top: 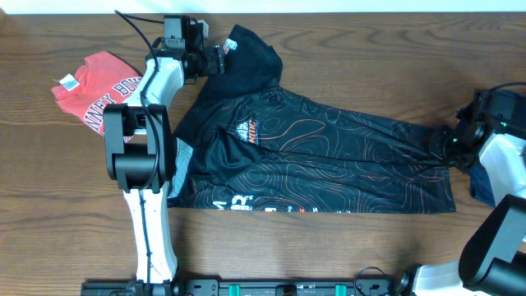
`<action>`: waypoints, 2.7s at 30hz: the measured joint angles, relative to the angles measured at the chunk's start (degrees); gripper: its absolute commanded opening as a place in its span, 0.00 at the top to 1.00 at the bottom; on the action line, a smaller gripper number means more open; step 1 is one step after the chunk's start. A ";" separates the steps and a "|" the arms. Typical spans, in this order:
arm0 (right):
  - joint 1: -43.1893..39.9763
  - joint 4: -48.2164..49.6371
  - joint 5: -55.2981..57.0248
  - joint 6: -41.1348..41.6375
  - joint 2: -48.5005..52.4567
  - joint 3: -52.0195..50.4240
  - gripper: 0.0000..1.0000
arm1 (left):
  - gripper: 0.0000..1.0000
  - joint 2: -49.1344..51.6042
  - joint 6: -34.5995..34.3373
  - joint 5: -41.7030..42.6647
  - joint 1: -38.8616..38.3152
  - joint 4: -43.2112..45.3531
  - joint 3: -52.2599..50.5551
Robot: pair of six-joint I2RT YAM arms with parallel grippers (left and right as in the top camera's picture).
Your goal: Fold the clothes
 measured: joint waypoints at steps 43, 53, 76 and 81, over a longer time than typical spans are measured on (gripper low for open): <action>0.00 8.09 1.99 0.57 0.00 0.00 0.99 | 0.94 -4.57 -1.57 -5.75 -2.36 -14.47 1.14; 0.00 10.36 1.60 2.84 0.00 0.00 0.99 | 0.94 -21.05 -2.47 -5.49 -1.07 -29.90 1.16; -5.90 -15.69 0.52 3.21 0.00 7.72 0.99 | 0.94 -23.74 -2.27 -10.29 -0.26 -63.23 -0.87; -5.90 -16.79 2.62 3.21 0.00 7.72 0.99 | 0.94 -23.74 -2.27 -10.25 -0.26 -65.48 -4.11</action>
